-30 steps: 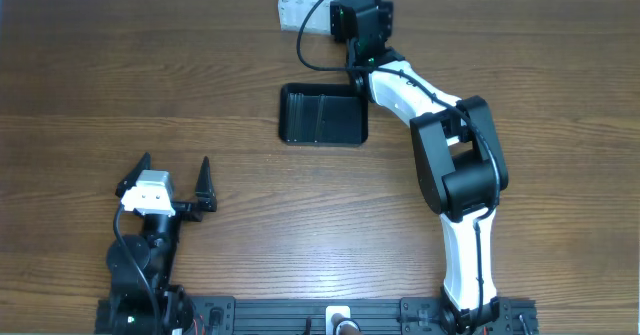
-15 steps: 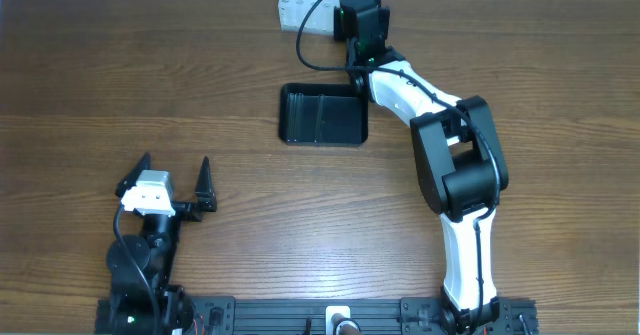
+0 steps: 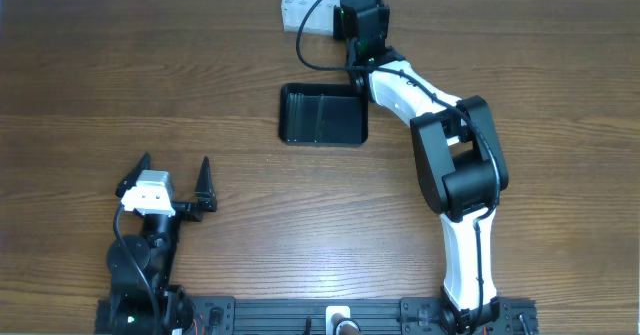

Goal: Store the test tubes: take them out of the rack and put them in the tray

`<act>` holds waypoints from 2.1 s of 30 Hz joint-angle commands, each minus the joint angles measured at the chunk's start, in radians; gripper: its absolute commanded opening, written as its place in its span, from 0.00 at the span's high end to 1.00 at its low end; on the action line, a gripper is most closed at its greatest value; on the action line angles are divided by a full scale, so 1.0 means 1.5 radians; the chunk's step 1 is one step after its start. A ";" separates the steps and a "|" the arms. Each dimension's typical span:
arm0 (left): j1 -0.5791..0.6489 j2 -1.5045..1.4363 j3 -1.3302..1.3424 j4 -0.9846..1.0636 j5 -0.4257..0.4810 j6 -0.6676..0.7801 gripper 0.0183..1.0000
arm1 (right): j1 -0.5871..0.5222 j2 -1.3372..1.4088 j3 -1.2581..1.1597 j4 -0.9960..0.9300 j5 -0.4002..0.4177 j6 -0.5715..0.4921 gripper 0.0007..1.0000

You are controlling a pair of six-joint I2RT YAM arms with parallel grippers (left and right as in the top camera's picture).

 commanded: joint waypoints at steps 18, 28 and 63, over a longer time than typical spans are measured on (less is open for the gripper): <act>0.004 -0.005 -0.003 -0.002 0.009 0.007 0.00 | 0.031 -0.230 0.003 -0.011 0.027 -0.004 0.91; 0.004 -0.005 -0.003 -0.002 0.009 0.007 0.00 | 0.076 -0.347 0.002 -0.435 0.019 0.149 0.94; 0.004 -0.005 -0.003 -0.002 0.009 0.007 0.00 | 0.087 -0.097 0.001 -0.655 -0.121 0.314 0.91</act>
